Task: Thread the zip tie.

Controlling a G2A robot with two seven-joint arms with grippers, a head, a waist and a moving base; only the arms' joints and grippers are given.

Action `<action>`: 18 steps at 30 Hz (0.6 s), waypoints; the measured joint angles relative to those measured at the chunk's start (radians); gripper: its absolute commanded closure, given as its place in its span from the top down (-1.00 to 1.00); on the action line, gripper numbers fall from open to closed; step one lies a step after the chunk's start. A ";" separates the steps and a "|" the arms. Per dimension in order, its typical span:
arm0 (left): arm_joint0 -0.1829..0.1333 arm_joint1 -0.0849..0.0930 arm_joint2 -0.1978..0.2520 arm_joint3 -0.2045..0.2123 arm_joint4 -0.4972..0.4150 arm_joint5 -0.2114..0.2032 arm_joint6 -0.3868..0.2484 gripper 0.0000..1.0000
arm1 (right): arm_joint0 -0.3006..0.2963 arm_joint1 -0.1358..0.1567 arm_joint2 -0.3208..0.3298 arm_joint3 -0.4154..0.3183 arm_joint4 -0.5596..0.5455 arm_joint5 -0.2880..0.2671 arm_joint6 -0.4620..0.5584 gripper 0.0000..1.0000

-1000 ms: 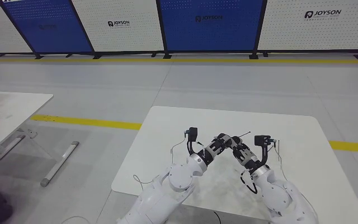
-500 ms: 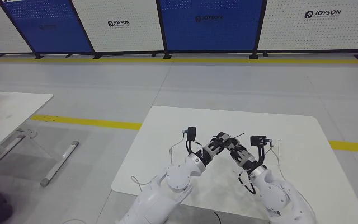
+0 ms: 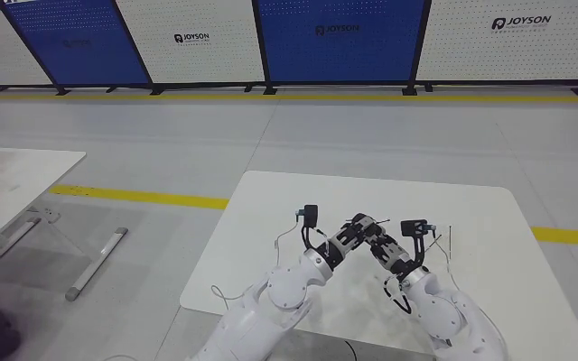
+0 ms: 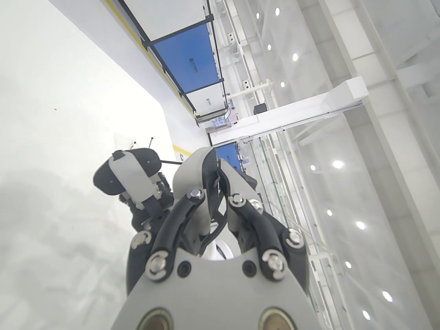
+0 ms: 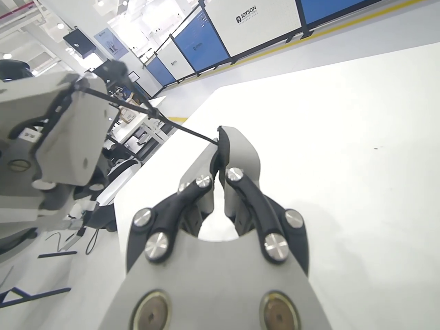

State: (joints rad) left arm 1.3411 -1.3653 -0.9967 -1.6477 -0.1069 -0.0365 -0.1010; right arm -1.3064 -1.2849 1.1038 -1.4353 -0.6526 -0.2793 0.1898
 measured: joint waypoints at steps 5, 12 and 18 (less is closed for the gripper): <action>0.010 0.002 -0.001 -0.016 0.005 -0.008 -0.002 -1.00 | 0.001 -0.001 -0.002 0.006 -0.003 -0.001 -0.002 -1.00; 0.020 0.004 -0.004 -0.029 0.010 -0.017 -0.003 -1.00 | 0.001 -0.002 -0.003 0.010 -0.008 -0.001 -0.003 -1.00; 0.032 0.007 -0.010 -0.050 0.010 -0.025 -0.007 -1.00 | 0.002 -0.003 -0.003 0.013 -0.015 0.002 -0.003 -1.00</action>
State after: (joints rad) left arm 1.3727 -1.3582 -1.0062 -1.6973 -0.0965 -0.0617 -0.1084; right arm -1.3039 -1.2880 1.1004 -1.4226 -0.6676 -0.2772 0.1866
